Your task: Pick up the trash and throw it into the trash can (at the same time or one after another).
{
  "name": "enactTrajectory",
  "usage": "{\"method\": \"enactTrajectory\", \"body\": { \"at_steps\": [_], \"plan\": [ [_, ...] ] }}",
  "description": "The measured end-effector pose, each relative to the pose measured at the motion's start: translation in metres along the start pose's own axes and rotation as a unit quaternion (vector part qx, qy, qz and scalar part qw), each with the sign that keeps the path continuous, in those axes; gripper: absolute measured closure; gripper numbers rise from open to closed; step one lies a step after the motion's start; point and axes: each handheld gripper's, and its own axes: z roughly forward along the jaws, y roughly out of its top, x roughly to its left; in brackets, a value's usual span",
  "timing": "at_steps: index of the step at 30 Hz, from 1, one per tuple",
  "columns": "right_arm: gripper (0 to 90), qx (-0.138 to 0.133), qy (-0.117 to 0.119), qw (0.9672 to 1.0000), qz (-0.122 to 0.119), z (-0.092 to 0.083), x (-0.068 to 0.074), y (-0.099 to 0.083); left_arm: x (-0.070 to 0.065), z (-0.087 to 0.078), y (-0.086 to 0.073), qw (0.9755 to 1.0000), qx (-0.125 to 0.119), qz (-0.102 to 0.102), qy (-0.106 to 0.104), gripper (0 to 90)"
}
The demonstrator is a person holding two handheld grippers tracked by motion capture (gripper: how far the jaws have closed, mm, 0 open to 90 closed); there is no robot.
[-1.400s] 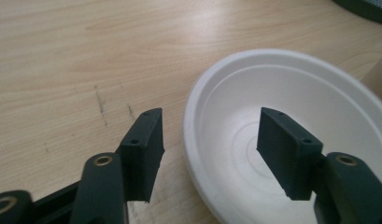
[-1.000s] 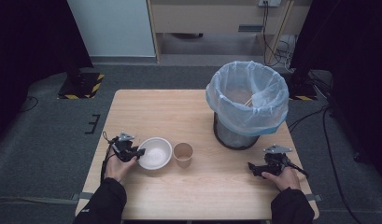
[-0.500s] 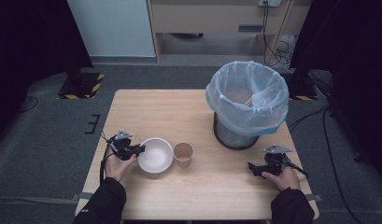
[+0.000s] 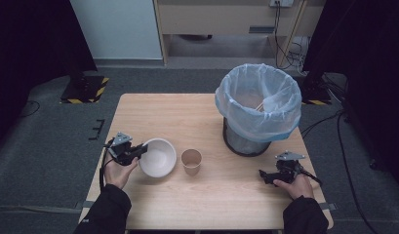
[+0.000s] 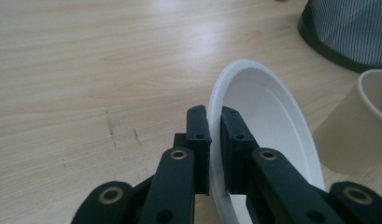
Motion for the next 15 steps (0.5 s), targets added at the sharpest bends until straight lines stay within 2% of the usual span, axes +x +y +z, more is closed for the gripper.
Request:
{"method": "enactTrajectory", "body": {
  "at_steps": [8, 15],
  "plan": [
    [0.7, 0.0, 0.0, 1.0, 0.0, 0.0, 0.0, 0.0, -0.005, -0.02, 0.015, 0.9983, -0.057, -0.002, -0.009, 83.1],
    [0.7, -0.001, 0.0, 1.0, -0.001, 0.0, 0.0, 0.0, -0.01, -0.038, 0.028, 0.9944, -0.105, 0.003, -0.011, 83.1]
  ]
}}
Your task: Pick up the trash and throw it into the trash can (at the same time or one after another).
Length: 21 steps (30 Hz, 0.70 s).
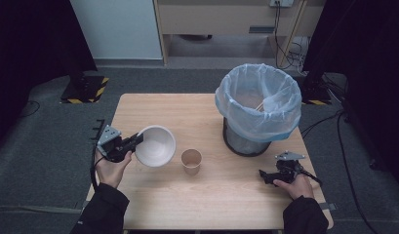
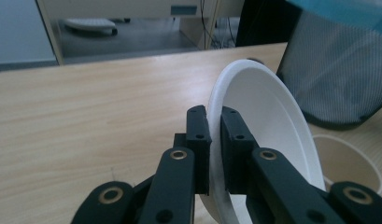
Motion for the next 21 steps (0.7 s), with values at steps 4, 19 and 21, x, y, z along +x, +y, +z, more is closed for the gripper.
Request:
{"method": "enactTrajectory", "body": {
  "at_steps": [4, 19, 21],
  "plan": [
    [0.7, 0.001, 0.0, 1.0, 0.001, 0.0, 0.0, 0.0, -0.002, -0.007, 0.008, 0.9998, -0.021, 0.001, 0.0, 83.1],
    [0.7, 0.0, 0.0, 1.0, 0.0, 0.0, 0.0, 0.0, -0.026, -0.014, 0.059, 0.9945, -0.1, 0.014, -0.026, 83.0],
    [0.7, 0.0, 0.0, 1.0, 0.0, 0.0, 0.0, 0.0, -0.03, -0.012, 0.066, 0.9937, -0.106, 0.019, -0.03, 83.0]
  ]
}}
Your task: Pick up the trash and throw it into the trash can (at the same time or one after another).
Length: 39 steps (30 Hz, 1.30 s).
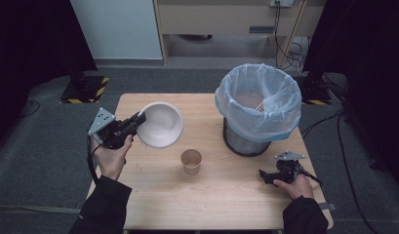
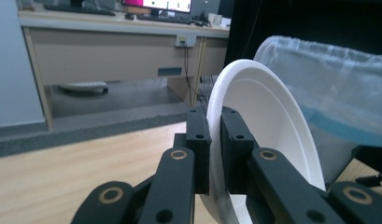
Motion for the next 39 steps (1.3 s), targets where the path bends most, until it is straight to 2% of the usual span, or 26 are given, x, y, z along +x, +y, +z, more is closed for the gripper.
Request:
{"method": "enactTrajectory", "body": {
  "at_steps": [11, 18, 20, 31, 37, 39],
  "plan": [
    [0.7, 0.0, 0.0, 1.0, 0.0, 0.0, 0.0, 0.0, -0.025, 0.019, 0.053, 0.9986, -0.046, 0.022, -0.01, 83.0],
    [0.7, 0.0, 0.0, 1.0, 0.0, 0.0, 0.0, 0.0, -0.044, 0.038, 0.08, 0.9973, -0.063, 0.033, -0.02, 83.0],
    [0.7, 0.0, 0.0, 1.0, 0.0, 0.0, 0.0, 0.0, -0.051, 0.045, 0.086, 0.9969, -0.065, 0.034, -0.029, 83.0],
    [0.7, -0.002, 0.0, 1.0, -0.001, 0.0, 0.0, 0.0, -0.086, 0.078, 0.108, 0.9946, -0.068, 0.056, -0.053, 83.0],
    [0.7, -0.002, 0.0, 1.0, 0.0, 0.0, 0.0, 0.0, -0.099, 0.092, 0.116, 0.9934, -0.074, 0.067, -0.055, 83.0],
    [0.7, -0.002, 0.0, 1.0, -0.001, 0.0, 0.0, 0.0, -0.104, 0.097, 0.118, 0.9936, -0.071, 0.064, -0.06, 83.0]
  ]
}}
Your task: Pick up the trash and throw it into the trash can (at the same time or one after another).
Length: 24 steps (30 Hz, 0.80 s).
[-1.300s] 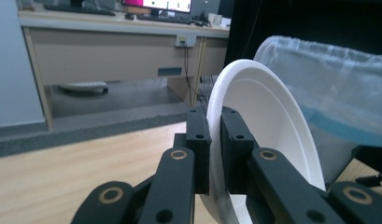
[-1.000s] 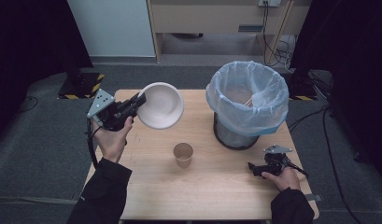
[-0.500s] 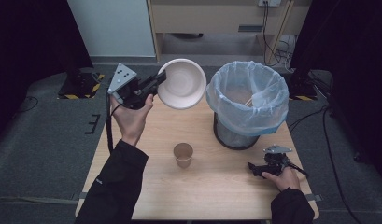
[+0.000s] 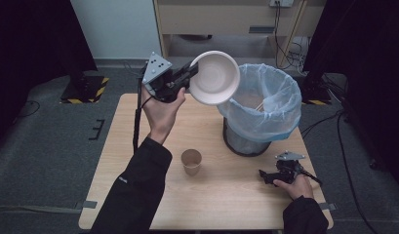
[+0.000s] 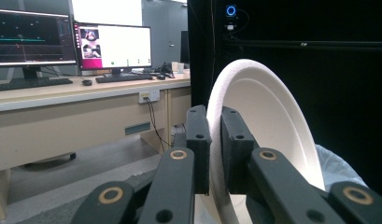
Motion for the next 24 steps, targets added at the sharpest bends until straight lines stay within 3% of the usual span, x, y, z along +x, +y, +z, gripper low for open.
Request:
{"method": "enactTrajectory", "body": {
  "at_steps": [9, 13, 18, 24],
  "plan": [
    [0.7, 0.0, 0.0, 1.0, 0.0, 0.0, 0.0, 0.0, -0.016, 0.023, 0.014, 0.9998, -0.008, 0.018, -0.006, 83.0],
    [0.7, 0.0, 0.0, 1.0, 0.0, 0.0, 0.0, 0.0, -0.024, 0.034, 0.018, 0.9998, -0.008, 0.012, -0.013, 83.0],
    [0.7, 0.001, 0.0, 1.0, 0.0, 0.0, 0.0, 0.0, -0.032, 0.046, 0.021, 0.9997, -0.008, 0.015, -0.016, 83.0],
    [0.7, 0.001, 0.0, 1.0, 0.0, 0.0, 0.0, 0.0, -0.045, 0.072, 0.02, 0.9995, -0.007, 0.026, -0.015, 83.0]
  ]
}}
